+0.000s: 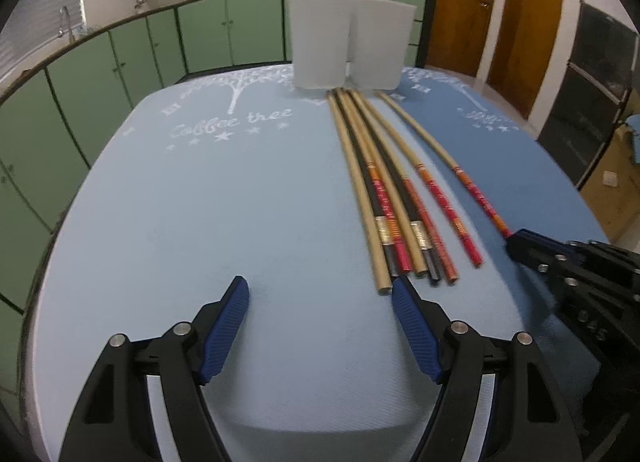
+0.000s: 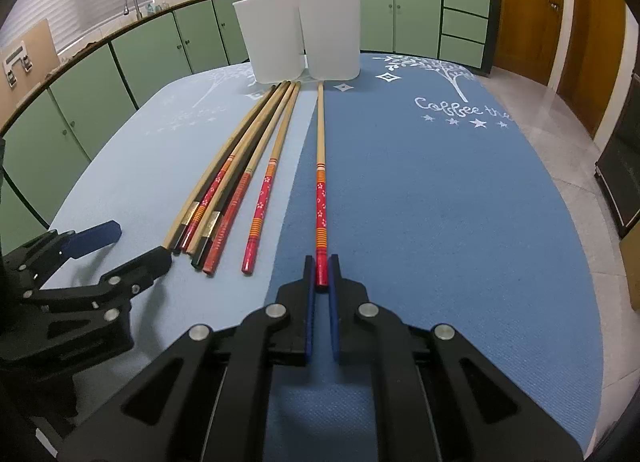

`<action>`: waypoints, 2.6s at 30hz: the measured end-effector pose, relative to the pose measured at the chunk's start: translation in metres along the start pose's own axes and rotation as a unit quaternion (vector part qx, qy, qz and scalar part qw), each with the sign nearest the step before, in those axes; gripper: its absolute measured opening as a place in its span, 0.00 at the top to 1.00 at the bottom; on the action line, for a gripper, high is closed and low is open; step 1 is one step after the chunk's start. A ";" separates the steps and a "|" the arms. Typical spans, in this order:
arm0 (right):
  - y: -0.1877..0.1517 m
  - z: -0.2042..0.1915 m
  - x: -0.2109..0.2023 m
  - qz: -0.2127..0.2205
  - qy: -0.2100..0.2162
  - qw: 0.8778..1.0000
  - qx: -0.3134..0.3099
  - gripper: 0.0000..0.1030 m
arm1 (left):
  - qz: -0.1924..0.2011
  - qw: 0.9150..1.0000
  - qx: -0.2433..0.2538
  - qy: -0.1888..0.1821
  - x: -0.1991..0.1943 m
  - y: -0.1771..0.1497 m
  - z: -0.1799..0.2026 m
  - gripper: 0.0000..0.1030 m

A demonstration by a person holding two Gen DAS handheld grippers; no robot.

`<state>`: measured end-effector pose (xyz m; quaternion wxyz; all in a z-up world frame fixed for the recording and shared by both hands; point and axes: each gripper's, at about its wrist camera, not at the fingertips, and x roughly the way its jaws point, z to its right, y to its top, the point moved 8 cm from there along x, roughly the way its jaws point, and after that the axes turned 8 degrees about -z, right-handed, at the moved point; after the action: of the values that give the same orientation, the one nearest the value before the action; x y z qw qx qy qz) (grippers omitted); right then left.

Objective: Organize utensils
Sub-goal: 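Grasp a red-patterned chopstick with the right gripper while the left grasps a plain wooden chopstick, then lift both chopsticks, insert them upright into the white holder and open both grippers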

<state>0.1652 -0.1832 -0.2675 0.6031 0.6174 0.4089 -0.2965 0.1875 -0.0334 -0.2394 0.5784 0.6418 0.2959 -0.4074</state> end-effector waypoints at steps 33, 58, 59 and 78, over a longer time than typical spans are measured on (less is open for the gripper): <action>0.012 0.004 -0.017 0.025 0.015 0.999 -0.014 0.95 | 0.027 1.000 -0.005 0.002 -0.016 0.017 0.003 0.94; 0.134 0.011 -0.143 0.153 0.039 0.987 -0.036 0.95 | 0.180 0.983 0.029 -0.009 -0.156 0.120 -0.008 0.94; 0.141 0.010 -0.146 0.153 0.041 0.987 -0.038 0.95 | 0.182 0.983 0.030 -0.012 -0.157 0.125 -0.008 0.94; 0.262 0.007 -0.216 0.213 0.073 0.972 -0.063 0.95 | 0.268 0.962 0.030 -0.049 -0.214 0.214 -0.005 0.94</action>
<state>0.2868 -0.2060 0.0489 0.6589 0.6707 0.3287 -0.0888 0.2656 -0.0426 0.0528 0.6607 0.6940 0.0717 -0.2768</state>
